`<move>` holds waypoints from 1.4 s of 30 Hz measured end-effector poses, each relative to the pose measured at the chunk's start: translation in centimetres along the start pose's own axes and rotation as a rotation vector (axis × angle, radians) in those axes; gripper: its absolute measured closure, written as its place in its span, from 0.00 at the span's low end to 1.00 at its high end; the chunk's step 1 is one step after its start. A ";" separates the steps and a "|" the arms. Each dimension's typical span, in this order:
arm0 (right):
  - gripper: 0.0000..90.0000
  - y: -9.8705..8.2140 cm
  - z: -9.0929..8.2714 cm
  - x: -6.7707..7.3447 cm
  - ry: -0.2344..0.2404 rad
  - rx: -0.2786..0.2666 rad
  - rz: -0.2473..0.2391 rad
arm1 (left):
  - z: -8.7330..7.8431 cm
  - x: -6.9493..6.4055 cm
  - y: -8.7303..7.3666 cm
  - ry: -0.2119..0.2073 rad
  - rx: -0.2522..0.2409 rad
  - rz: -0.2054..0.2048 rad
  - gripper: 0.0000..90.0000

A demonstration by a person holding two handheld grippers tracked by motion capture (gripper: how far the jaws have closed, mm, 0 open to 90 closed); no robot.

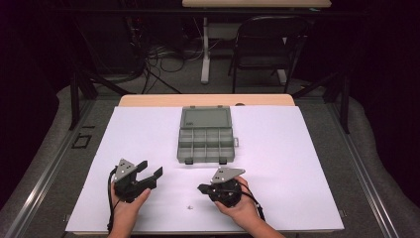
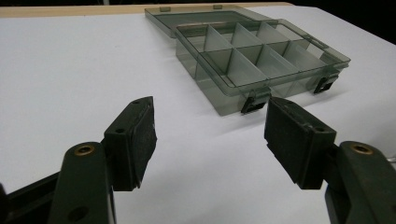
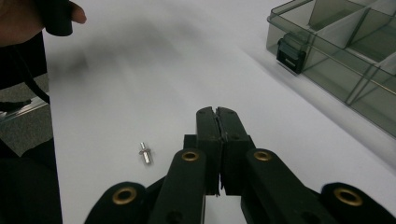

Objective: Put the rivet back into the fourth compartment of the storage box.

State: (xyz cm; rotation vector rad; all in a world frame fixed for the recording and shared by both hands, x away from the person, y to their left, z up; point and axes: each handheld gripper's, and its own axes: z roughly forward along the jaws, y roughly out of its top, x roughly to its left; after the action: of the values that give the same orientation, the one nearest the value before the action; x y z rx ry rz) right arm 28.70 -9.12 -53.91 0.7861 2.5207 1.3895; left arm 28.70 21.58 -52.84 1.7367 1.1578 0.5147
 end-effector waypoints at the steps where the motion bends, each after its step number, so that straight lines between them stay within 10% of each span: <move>1: 0.99 0.0 0.0 -0.1 -0.001 -0.011 0.001 | 0.0 0.0 0.0 0.000 0.000 0.000 0.38; 42: 0.99 4.8 -3.6 -6.7 -0.185 -0.032 0.102 | 0.0 0.0 0.0 0.004 -0.003 -0.004 0.38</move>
State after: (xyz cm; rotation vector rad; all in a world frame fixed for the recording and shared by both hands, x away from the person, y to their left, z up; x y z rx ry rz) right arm 34.84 -13.22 -48.65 1.0003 2.3432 1.3162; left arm 28.68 21.59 -52.81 1.7316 1.1622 0.5174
